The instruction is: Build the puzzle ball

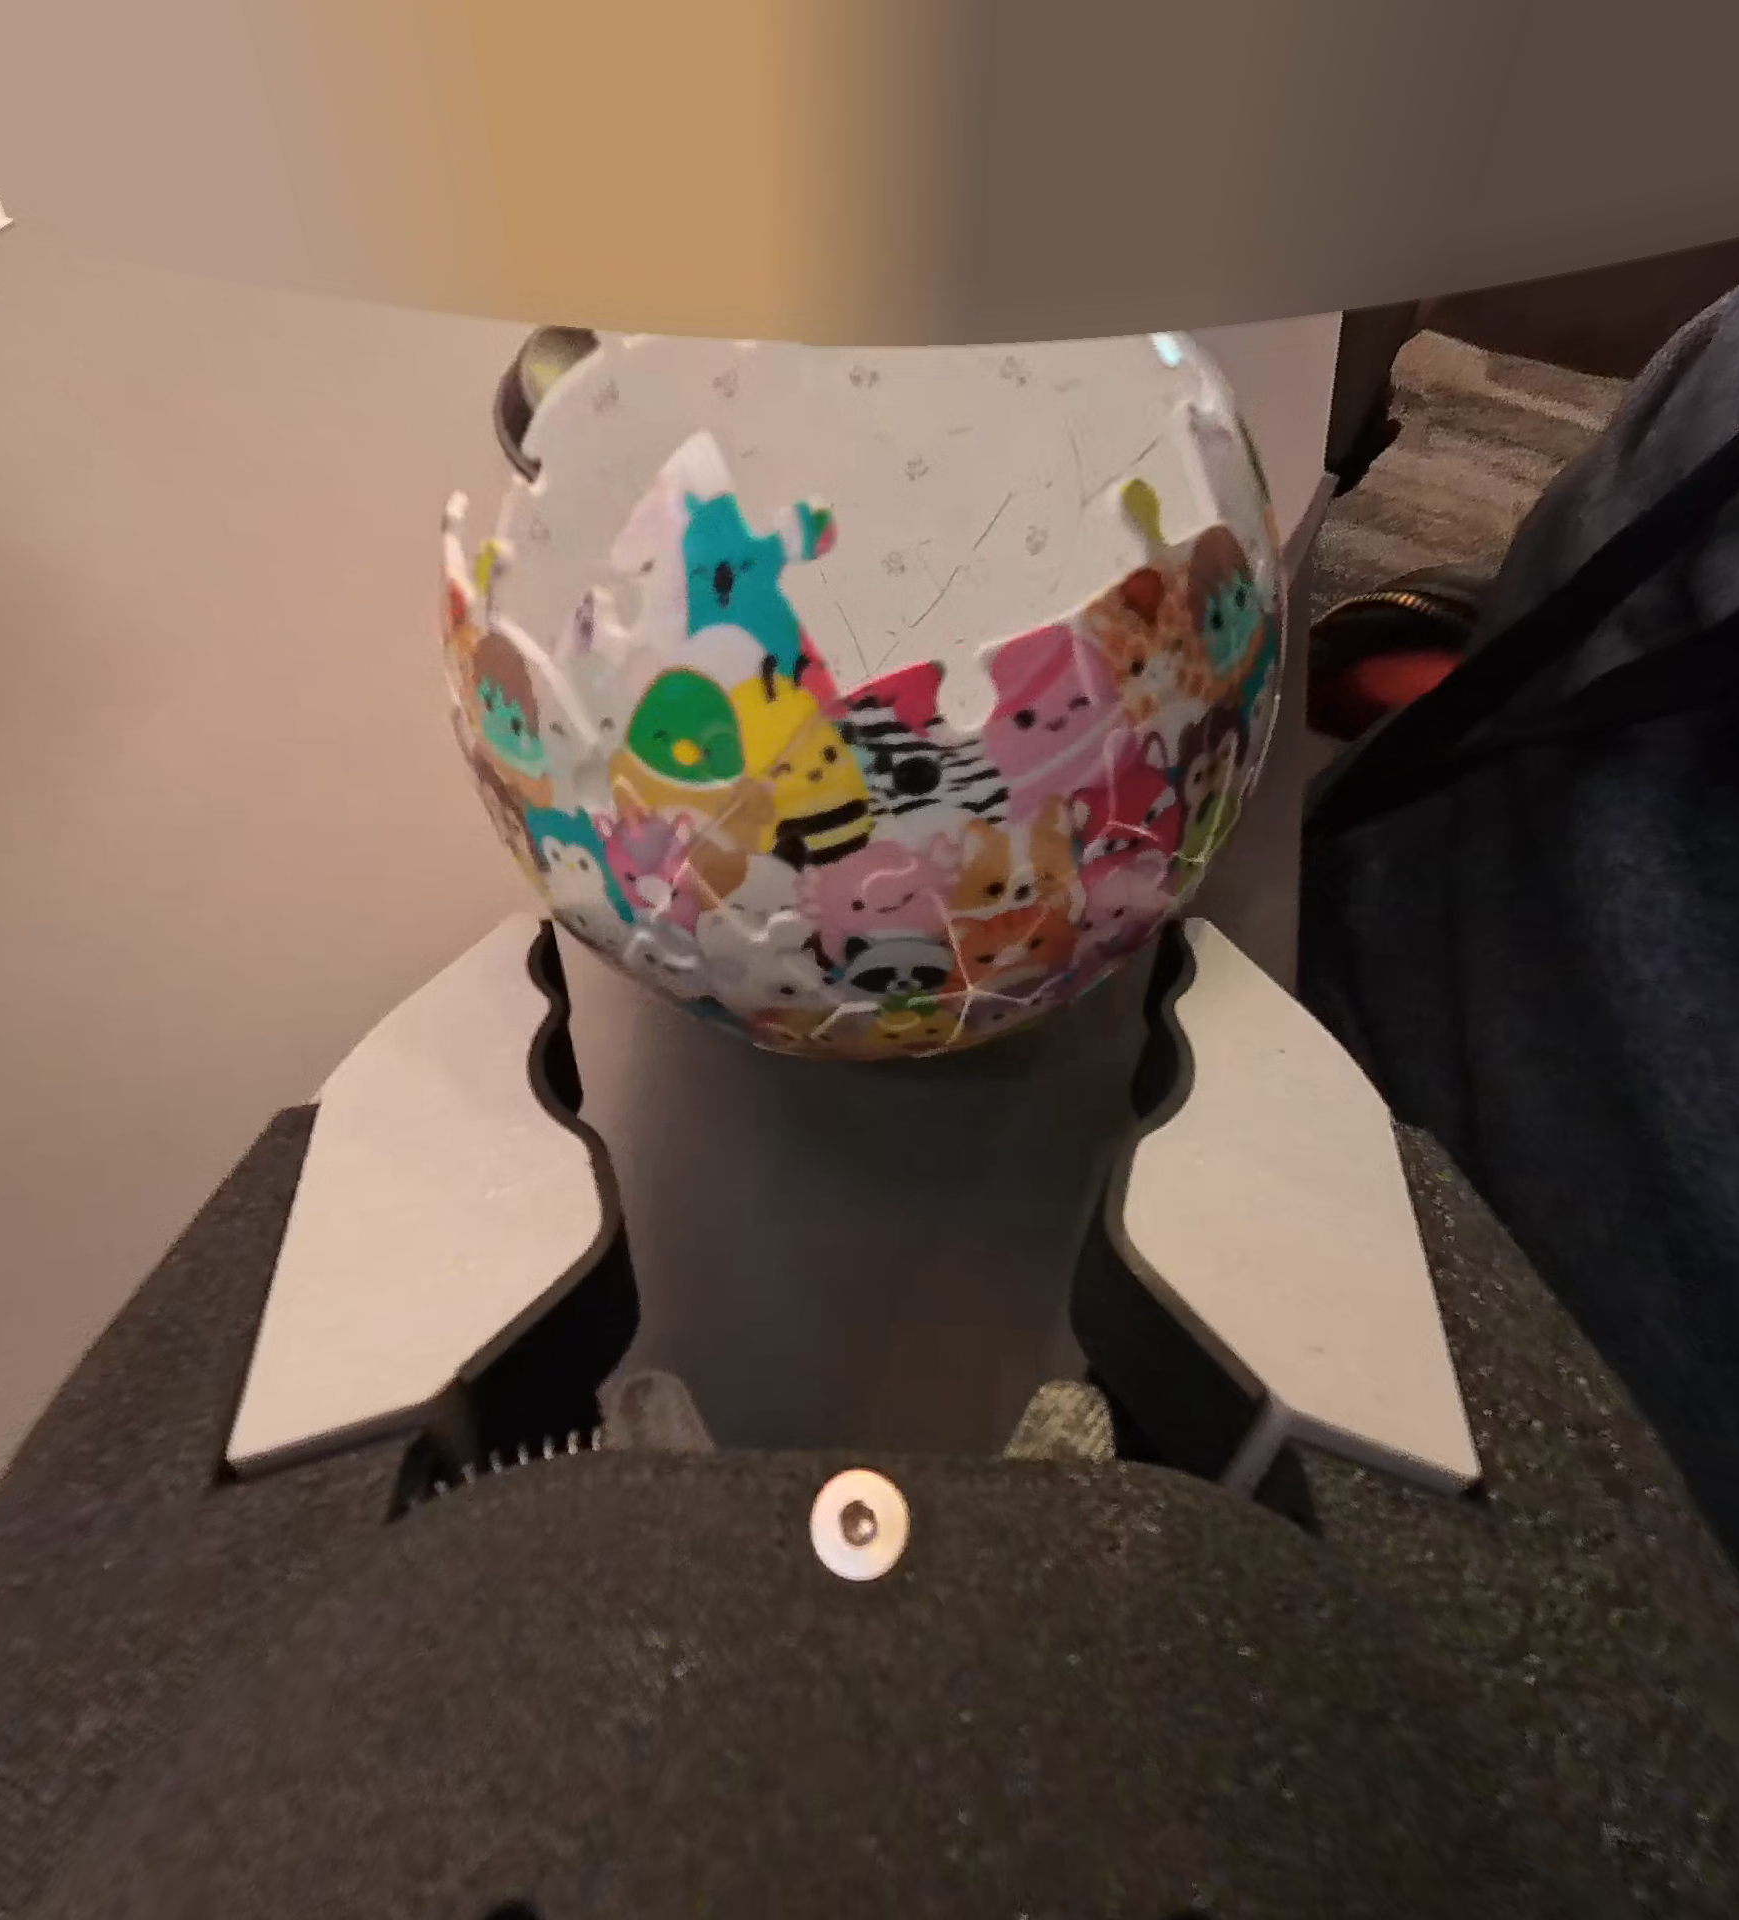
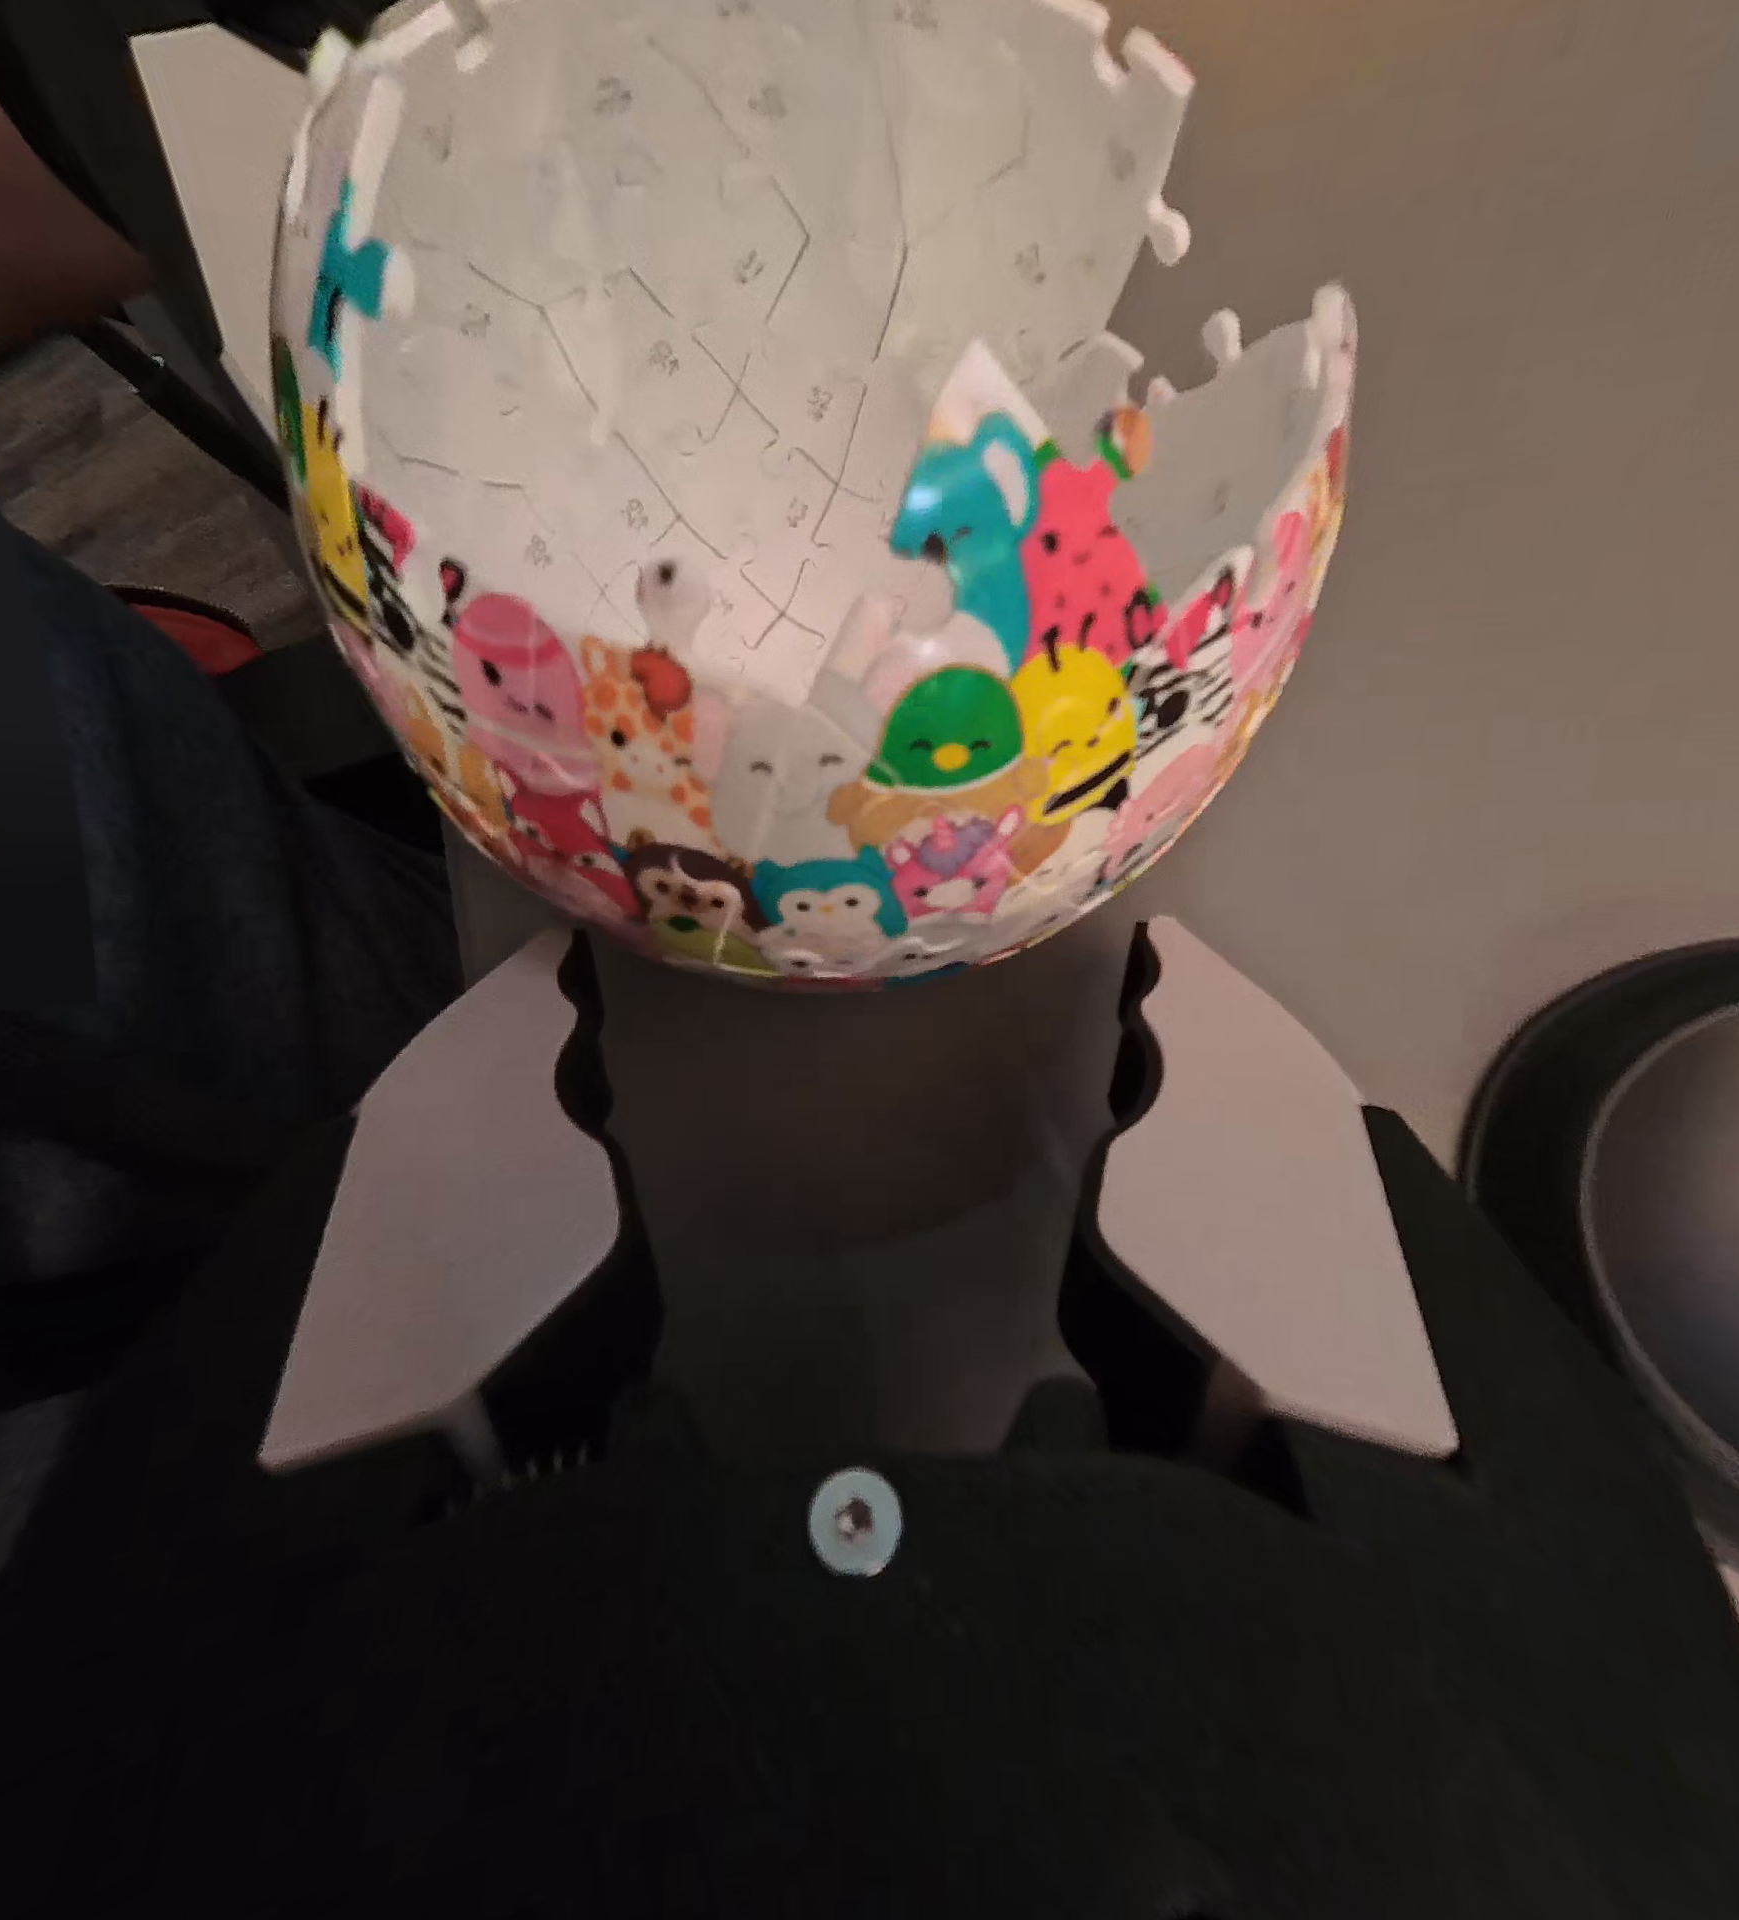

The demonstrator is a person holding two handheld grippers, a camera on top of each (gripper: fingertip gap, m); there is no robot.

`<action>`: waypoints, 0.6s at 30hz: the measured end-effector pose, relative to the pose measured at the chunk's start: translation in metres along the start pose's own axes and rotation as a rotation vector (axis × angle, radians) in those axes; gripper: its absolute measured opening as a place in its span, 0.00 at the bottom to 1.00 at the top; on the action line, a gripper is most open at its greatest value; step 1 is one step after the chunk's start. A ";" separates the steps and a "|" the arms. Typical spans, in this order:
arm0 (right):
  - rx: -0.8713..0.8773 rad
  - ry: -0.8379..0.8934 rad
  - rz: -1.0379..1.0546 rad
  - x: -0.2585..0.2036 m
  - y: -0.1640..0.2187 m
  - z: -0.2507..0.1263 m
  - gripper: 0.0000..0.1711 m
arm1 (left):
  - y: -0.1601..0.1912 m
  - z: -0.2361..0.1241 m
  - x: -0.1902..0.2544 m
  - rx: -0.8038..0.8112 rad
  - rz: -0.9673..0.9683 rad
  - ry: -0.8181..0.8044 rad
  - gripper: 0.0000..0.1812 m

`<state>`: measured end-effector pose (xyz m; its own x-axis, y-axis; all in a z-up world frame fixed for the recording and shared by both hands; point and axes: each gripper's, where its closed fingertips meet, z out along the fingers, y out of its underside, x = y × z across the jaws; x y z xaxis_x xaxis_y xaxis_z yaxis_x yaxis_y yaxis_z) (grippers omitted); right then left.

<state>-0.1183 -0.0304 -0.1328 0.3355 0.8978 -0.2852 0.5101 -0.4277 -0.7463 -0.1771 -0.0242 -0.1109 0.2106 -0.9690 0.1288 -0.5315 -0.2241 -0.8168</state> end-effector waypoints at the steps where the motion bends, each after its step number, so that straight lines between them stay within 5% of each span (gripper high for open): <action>1: 0.001 0.010 0.000 -0.002 0.002 0.000 0.57 | 0.001 0.000 0.003 0.007 -0.009 0.001 0.58; 18: -0.016 0.181 -0.101 -0.004 0.014 -0.010 0.52 | -0.011 0.011 0.017 0.104 -0.024 -0.024 0.59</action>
<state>-0.1046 -0.0409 -0.1362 0.4181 0.9034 -0.0951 0.5606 -0.3390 -0.7555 -0.1592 -0.0368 -0.1060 0.2421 -0.9606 0.1364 -0.4388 -0.2338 -0.8676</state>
